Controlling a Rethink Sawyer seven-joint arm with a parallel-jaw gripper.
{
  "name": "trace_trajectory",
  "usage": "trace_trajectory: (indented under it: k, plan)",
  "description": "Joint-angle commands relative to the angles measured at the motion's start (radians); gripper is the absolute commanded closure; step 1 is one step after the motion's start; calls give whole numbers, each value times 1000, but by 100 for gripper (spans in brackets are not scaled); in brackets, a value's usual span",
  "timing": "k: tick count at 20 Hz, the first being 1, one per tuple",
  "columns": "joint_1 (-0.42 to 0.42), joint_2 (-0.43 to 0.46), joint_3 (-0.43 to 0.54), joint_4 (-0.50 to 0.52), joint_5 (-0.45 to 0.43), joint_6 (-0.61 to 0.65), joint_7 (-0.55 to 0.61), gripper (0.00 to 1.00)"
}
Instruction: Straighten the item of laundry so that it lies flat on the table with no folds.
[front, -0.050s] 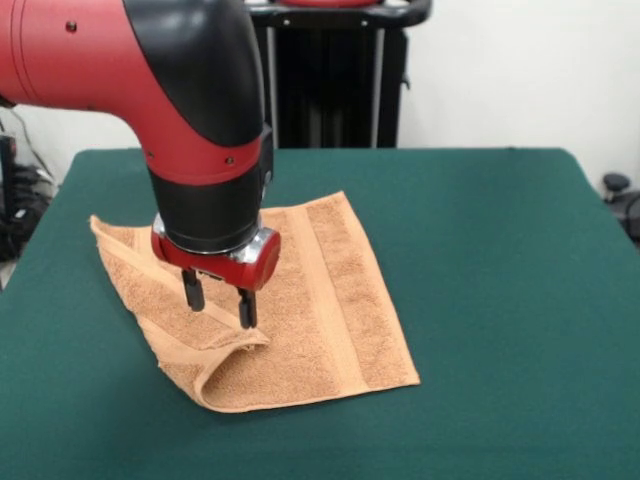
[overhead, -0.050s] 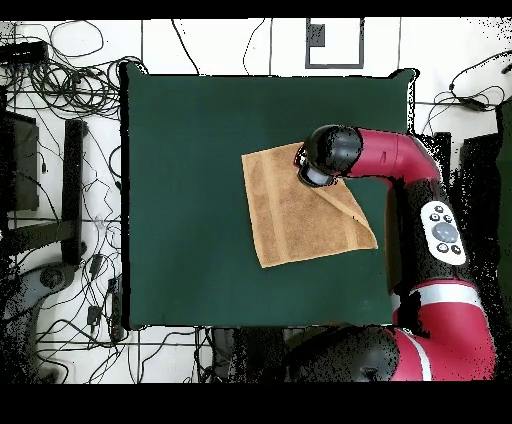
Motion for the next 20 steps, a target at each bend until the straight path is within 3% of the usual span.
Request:
trace_trajectory:
  k: [1, 20]
  plan:
    - [53, 13, 19, 103, 28, -39, 41, 0]
    - [80, 90, -29, 20, -11, -19, 52, 0]
